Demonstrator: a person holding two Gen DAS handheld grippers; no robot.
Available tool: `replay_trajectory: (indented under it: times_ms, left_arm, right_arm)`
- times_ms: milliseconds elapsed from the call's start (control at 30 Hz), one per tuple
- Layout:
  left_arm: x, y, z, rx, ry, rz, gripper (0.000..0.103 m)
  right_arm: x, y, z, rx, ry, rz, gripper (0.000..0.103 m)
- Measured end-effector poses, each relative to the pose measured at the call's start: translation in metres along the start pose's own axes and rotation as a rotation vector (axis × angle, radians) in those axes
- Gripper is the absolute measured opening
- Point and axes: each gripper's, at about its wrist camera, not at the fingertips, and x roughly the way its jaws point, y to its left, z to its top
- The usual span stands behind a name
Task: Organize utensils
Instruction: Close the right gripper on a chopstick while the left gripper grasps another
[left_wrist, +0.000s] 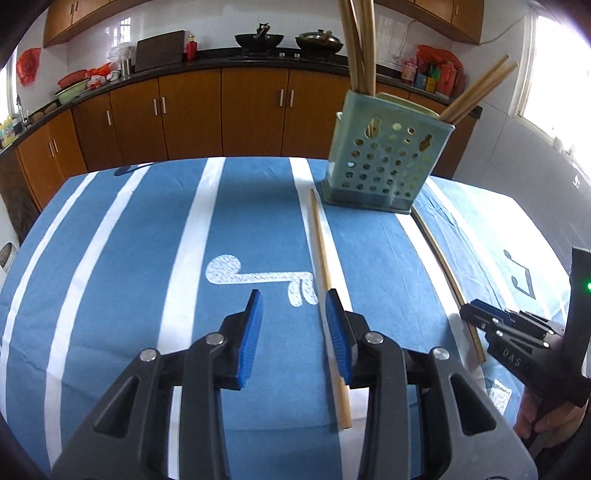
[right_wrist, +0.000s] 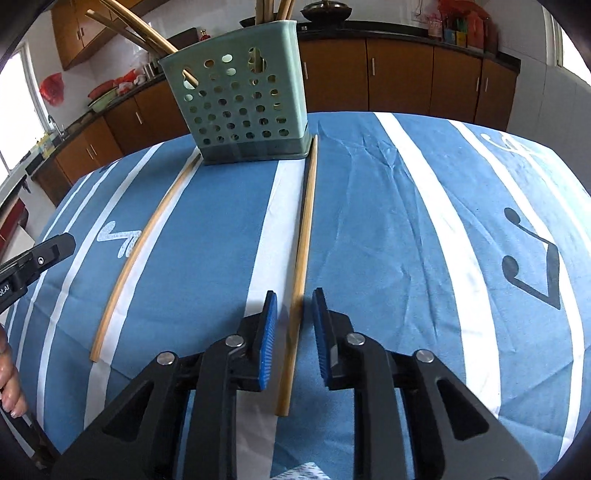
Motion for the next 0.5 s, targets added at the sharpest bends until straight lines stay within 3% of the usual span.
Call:
replay_trajectory:
  times_ms: [267,433,500]
  left_arm:
    - [0.020,-0.017,-0.002,0.015,0.049,-0.043,0.036]
    - [0.034,-0.026,-0.008,0.052,0.081,-0.028,0.036]
    - [0.042,-0.032,-0.011,0.079,0.098,0.008,0.025]
  right_arm:
    - [-0.012,-0.050,0.000,0.111,-0.032,-0.109,0.008]
    - [-0.012,-0.061,0.000,0.123,-0.031,-0.116,0.008]
    - [-0.012,-0.059,-0.001,0.117,-0.031,-0.120,0.008]
